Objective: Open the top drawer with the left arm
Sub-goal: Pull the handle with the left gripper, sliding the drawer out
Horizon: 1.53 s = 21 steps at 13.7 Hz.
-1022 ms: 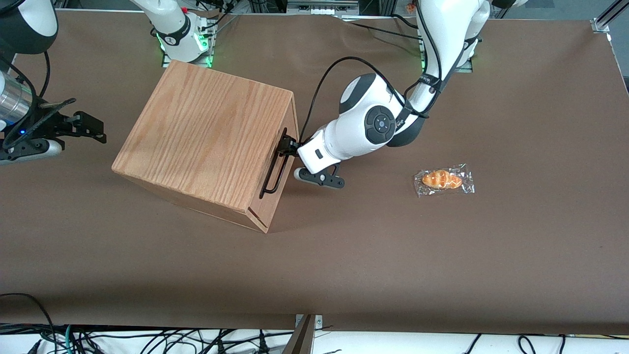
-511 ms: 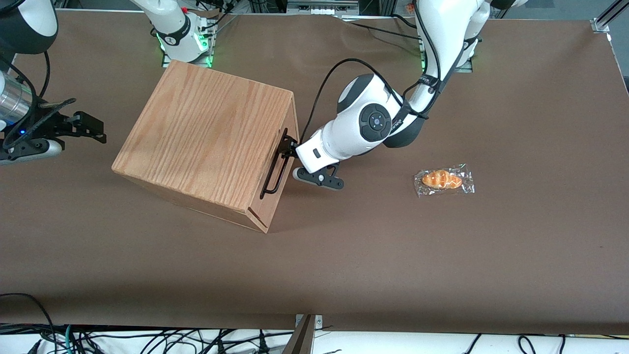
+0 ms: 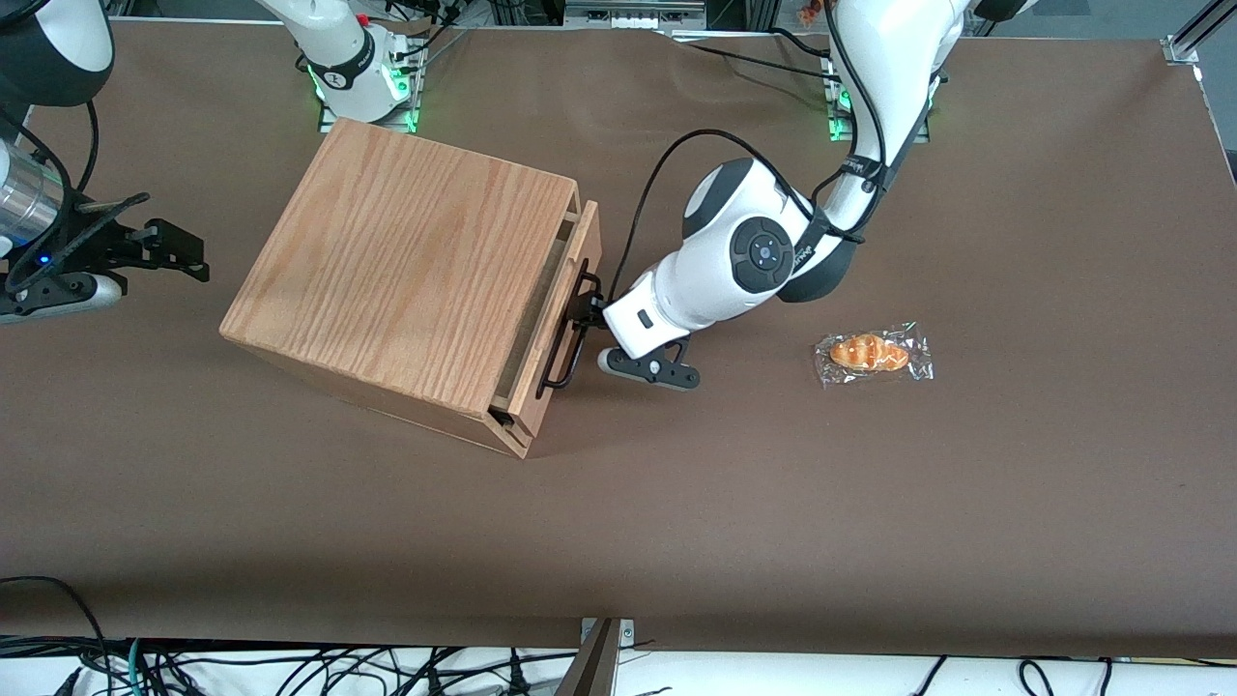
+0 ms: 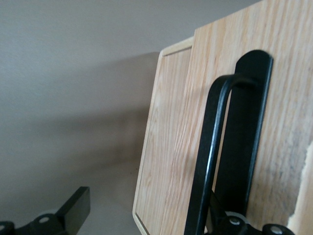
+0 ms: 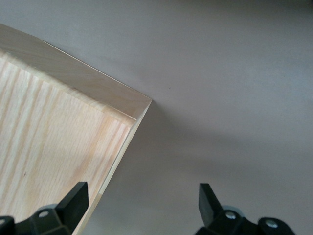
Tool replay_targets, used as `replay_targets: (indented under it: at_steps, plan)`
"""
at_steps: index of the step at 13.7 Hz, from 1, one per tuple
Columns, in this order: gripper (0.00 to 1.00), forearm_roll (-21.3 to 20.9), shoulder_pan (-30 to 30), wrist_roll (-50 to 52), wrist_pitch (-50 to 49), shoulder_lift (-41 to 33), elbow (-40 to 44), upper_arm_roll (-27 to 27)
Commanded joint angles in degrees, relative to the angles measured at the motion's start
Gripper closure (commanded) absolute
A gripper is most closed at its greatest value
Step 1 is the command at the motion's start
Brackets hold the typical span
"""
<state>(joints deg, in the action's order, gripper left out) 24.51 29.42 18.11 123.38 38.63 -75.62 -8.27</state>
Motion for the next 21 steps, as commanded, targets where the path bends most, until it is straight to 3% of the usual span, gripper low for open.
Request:
replay_targets:
  at_steps: [1, 21]
  plan:
    - [0.0, -3.0, -1.6, -0.8, -0.8, 0.6, 1.3, 0.1]
    - [0.0, -3.3, -8.1, -1.1, -1.8, 0.3, 1.0, 0.1]
